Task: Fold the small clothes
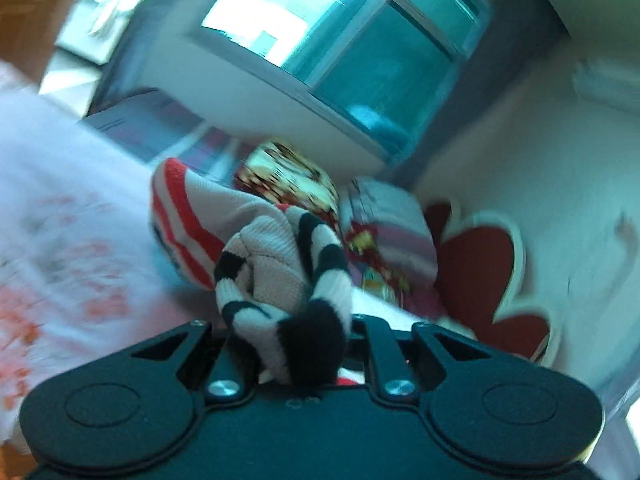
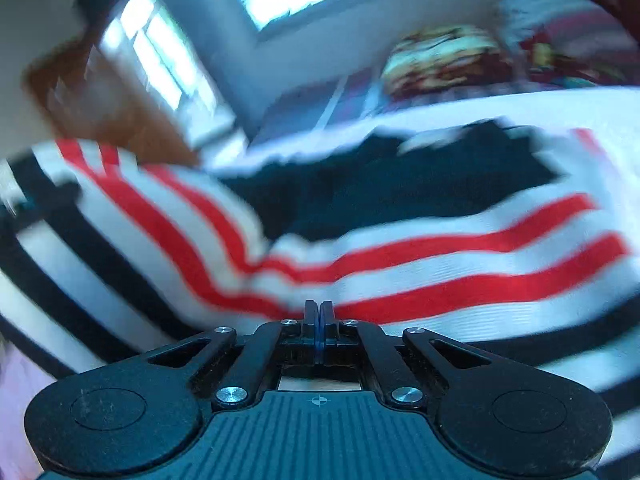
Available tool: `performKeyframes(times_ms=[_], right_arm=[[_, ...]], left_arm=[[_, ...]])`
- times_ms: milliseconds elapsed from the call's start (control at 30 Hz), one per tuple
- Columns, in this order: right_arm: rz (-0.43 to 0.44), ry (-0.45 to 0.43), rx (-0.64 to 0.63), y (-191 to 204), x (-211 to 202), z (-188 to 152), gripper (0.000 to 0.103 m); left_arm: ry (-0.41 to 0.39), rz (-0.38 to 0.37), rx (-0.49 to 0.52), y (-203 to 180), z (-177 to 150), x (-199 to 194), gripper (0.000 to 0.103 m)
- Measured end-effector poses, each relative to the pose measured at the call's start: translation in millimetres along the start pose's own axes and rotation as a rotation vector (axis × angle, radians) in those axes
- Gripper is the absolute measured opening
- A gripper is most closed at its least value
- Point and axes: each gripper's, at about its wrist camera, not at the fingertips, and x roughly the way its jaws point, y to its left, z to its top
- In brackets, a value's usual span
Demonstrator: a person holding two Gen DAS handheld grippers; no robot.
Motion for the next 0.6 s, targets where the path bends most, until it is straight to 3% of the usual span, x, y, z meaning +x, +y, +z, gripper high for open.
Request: performKeyframes(times_ms=[200, 267, 300, 333, 367, 433, 500, 600], right_arm=[[0.036, -0.109, 0.201, -90, -87, 19, 0.0], [0.046, -0.108, 0.244, -114, -108, 26, 0.001], [0.051, -0.11, 0.259, -124, -117, 30, 0.013], [0.049, -0.116, 0.272, -131, -126, 34, 0.041], [0.044, -0.132, 0.282, -137, -135, 37, 0.054], [0.065, -0.164, 0.282, -146, -152, 44, 0.059], [0.083, -0.15, 0.286, -151, -156, 48, 0.059], [0.131, -0.116, 0.299, -149, -153, 49, 0.059]], left_arm=[[0.203, 0.042, 0.22, -81, -50, 69, 0.014], [0.265, 0.055, 0.268, -100, -72, 93, 0.024], [0.29, 0.054, 0.288, -108, -85, 104, 0.026], [0.311, 0.055, 0.3, -115, -95, 113, 0.038], [0.316, 0.058, 0.319, -123, -106, 120, 0.057], [0.291, 0.03, 0.34, -131, -114, 117, 0.062], [0.284, -0.052, 0.291, -130, -110, 102, 0.062], [0.21, -0.085, 0.224, -116, -94, 61, 0.063]])
